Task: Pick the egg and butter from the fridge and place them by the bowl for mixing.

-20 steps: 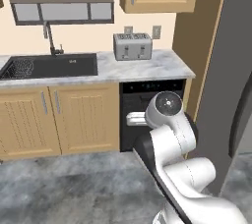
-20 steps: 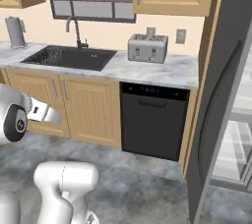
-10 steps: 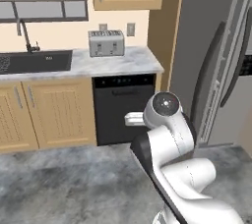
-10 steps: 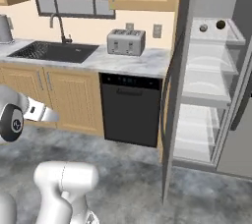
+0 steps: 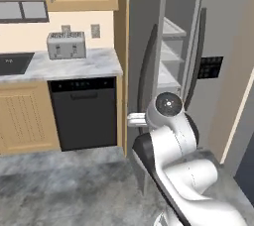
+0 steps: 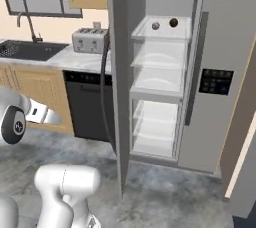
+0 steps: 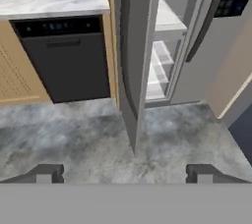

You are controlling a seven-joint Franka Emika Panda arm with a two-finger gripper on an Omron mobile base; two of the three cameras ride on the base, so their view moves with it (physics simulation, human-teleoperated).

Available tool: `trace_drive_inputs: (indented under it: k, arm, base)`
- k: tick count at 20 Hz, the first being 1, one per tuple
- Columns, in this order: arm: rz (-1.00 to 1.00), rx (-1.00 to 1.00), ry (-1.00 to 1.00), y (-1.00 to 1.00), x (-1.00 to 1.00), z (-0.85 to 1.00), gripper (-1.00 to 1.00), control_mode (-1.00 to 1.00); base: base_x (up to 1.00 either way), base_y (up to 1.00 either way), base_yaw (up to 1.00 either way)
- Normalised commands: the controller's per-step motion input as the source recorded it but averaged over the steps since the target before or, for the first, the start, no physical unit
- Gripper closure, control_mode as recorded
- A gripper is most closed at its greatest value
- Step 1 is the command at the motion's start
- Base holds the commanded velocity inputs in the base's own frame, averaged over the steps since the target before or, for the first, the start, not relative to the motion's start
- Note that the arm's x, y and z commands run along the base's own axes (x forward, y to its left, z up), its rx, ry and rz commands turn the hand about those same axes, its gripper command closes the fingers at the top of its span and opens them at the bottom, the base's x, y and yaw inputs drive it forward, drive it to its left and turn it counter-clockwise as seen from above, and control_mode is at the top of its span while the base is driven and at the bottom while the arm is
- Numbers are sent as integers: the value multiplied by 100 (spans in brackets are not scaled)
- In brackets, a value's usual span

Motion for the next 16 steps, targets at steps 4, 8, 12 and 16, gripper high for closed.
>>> trace_drive_inputs:
  k: [4, 8, 12, 16]
  arm:
    - [0, 0, 0, 0, 0, 0, -100, 100]
    - [0, 0, 0, 0, 0, 0, -100, 100]
    - [0, 0, 0, 0, 0, 0, -100, 100]
    - [0, 0, 0, 0, 0, 0, -100, 100]
  base:
    - [-37, -100, 0]
    - [-4, -99, 0]
    - [0, -97, 0]
    - [22, -70, 1]
